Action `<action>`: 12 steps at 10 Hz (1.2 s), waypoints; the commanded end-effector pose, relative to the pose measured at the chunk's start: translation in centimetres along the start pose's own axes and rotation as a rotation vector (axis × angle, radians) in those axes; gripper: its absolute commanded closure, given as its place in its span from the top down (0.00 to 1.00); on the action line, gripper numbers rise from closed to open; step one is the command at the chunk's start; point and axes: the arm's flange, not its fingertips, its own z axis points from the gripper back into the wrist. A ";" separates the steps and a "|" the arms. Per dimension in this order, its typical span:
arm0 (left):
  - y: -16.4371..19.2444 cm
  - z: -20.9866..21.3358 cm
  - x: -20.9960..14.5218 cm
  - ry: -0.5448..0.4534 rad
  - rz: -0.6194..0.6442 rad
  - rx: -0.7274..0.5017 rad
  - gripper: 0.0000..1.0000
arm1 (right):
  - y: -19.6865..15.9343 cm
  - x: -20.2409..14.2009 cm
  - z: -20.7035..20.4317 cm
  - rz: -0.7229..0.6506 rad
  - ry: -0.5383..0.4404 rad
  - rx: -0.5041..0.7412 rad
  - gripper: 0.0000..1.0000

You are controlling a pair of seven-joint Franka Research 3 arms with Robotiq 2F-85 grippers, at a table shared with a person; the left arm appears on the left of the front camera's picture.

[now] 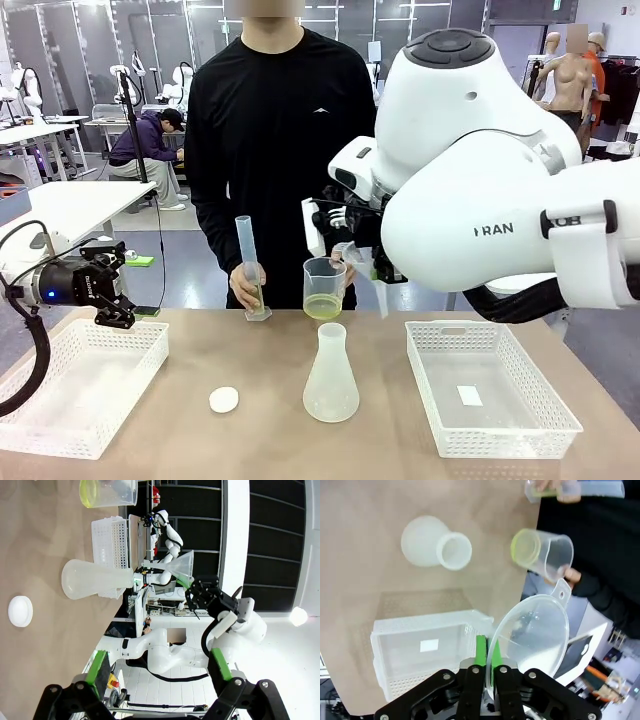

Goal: Prepare the solutions needed for the experiment.
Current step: Pick up the Plastic Funnel and insert it into the Big flask.

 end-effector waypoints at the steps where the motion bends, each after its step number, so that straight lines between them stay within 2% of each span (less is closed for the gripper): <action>1: -0.2 0.0 0.0 -0.003 -0.001 -0.004 1.00 | 1.0 0.2 0.6 0.082 -0.101 -0.009 0.03; 4: -0.2 0.0 0.0 -0.003 -0.001 -0.004 1.00 | 1.1 1.7 1.2 0.133 -0.187 -0.036 0.03; 12: -0.2 0.0 0.0 -0.003 -0.001 -0.004 1.00 | 1.2 1.8 0.3 0.121 -0.247 -0.033 0.03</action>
